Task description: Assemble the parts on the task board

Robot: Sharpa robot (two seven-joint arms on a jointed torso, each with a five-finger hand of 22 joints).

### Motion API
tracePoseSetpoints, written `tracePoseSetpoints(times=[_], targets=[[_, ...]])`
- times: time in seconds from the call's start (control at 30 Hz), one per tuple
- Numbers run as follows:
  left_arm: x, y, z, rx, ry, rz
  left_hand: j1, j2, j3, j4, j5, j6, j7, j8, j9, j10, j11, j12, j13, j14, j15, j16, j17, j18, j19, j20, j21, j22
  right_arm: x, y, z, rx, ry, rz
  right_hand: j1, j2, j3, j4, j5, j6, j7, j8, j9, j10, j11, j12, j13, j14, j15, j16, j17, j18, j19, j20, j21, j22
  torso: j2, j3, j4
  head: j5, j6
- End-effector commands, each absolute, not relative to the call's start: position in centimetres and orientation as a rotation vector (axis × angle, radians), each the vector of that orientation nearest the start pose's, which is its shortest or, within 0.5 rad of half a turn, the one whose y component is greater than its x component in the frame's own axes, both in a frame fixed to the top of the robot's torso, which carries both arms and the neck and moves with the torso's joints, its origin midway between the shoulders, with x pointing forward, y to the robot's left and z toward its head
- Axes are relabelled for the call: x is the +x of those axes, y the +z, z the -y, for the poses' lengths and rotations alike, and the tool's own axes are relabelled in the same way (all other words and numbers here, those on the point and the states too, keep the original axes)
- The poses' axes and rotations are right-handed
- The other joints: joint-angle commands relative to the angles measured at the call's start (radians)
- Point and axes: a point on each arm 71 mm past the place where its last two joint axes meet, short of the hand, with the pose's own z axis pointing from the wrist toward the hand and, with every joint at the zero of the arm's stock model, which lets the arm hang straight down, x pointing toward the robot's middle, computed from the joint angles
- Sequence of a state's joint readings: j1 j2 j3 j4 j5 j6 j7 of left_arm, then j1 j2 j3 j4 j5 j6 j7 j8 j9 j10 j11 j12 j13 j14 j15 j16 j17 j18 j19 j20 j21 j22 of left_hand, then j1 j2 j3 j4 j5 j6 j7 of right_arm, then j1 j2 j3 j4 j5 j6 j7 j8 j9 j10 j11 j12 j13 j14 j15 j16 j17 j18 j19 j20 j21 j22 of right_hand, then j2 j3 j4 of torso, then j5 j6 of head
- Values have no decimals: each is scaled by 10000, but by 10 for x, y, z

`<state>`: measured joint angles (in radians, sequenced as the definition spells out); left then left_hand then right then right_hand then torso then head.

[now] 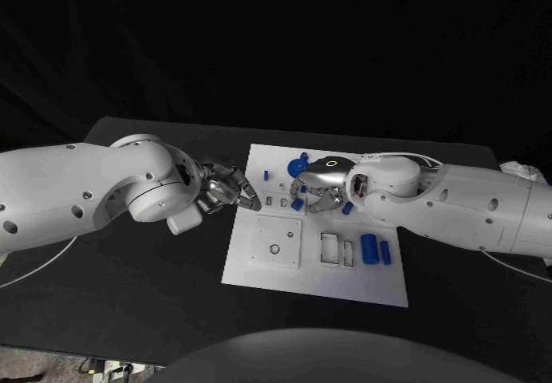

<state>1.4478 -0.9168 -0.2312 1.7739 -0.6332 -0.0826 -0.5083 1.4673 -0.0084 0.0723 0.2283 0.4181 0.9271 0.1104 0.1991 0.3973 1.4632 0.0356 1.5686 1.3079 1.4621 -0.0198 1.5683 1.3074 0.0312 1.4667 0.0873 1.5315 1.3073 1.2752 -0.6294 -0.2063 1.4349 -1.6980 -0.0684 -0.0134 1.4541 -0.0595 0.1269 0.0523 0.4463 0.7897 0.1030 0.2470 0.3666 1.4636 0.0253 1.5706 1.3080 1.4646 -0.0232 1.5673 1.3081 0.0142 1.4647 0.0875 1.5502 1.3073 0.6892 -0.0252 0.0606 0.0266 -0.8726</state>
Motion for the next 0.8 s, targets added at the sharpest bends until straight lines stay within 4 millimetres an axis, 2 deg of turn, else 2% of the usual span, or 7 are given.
tracePoseSetpoints(times=[0.03, 0.07, 0.13, 0.27, 0.37, 0.63, 0.8], targets=[[436, -170, -183, -4691, -7292, -23350, 20, 126, 38, -43, -35, 90, 13, -31, -18, 1076, 17, 22, 2629, 1087, 46, 25, 2634, -105, 485, 87, -43, 1965, 472, -228, 110, -7678, 6048, -18102, -21, -35, 136, -63, 29, 170, -12, 200, 270, 1072, 6, 2, 2628, 1062, 80, 35, 2627, -47, 748, 73, -73, 2510, -2, -1, -7, -3, 0], [436, -170, -183, -4692, -7291, -23348, 36, 148, 49, -49, -34, 96, 11, -30, -28, 1076, 16, 22, 2629, 1087, 45, 25, 2634, -104, 480, 87, -48, 1960, 472, -228, 111, -7670, 6056, -18094, -32, -33, 186, -113, 84, 241, -35, 350, 485, 1072, -10, 2, 2628, 1062, 74, 35, 2627, -45, 742, 63, -79, 2507, -1, 0, -3, -10, 0], [436, -170, -183, -4685, -7291, -23353, 54, 177, 64, -54, -33, 103, 11, -29, -41, 1076, 14, 22, 2629, 1087, 44, 25, 2634, -100, 470, 86, -57, 1949, 472, -229, 111, -7646, 6084, -18058, -90, 15, 312, -258, 197, 300, -88, 925, 1271, 1072, -67, 2, 2628, 1062, 52, 35, 2627, -44, 742, 20, -80, 2508, -6, 2, -3, -3, 0], [437, -171, -181, -4660, -7299, -23373, 67, 207, 77, -57, -34, 109, 11, -29, -55, 1076, 14, 22, 2629, 1087, 43, 25, 2634, -95, 455, 86, -69, 1932, 472, -230, 112, -7604, 6117, -18011, -224, 42, 441, -379, 233, 143, -98, 1536, 2152, 1072, -74, 2, 2628, 1062, 10, 35, 2627, -44, 737, 19, -84, 2506, -2, 1, -9, -5, 0], [437, -171, -181, -4645, -7305, -23383, 70, 220, 81, -55, -34, 111, 12, -29, -62, 1076, 14, 22, 2629, 1087, 43, 25, 2634, -89, 440, 86, -81, 1915, 472, -230, 112, -7563, 6145, -17983, -306, 38, 539, -446, 255, 53, -106, 1851, 2639, 1072, -69, 2, 2628, 1062, 4, 35, 2627, -44, 739, 14, -83, 2506, -4, 0, -9, -7, 0], [437, -172, -180, -4628, -7313, -23405, 69, 262, 92, -43, -35, 112, 16, -32, -85, 1076, 15, 22, 2629, 1087, 43, 25, 2634, -79, 409, 86, -106, 1881, 472, -230, 114, -7338, 6221, -17987, -594, 37, 631, -397, 137, 65, -126, 2192, 3205, 1072, -77, 2, 2628, 1062, -16, 35, 2627, -41, 727, 22, -94, 2501, -6, -4, -15, -11, 0], [437, -173, -178, -4597, -7318, -23444, 55, 291, 94, -23, -37, 110, 19, -36, -103, 1076, 19, 22, 2629, 1087, 44, 25, 2634, -74, 395, 86, -119, 1865, 472, -230, 114, -7117, 6276, -18102, -800, 38, 646, -304, 175, 15, -120, 2224, 3358, 1072, -74, 2, 2628, 1062, -13, 35, 2627, -26, 677, 20, -141, 2481, -4, 0, -6, -34, 0]])
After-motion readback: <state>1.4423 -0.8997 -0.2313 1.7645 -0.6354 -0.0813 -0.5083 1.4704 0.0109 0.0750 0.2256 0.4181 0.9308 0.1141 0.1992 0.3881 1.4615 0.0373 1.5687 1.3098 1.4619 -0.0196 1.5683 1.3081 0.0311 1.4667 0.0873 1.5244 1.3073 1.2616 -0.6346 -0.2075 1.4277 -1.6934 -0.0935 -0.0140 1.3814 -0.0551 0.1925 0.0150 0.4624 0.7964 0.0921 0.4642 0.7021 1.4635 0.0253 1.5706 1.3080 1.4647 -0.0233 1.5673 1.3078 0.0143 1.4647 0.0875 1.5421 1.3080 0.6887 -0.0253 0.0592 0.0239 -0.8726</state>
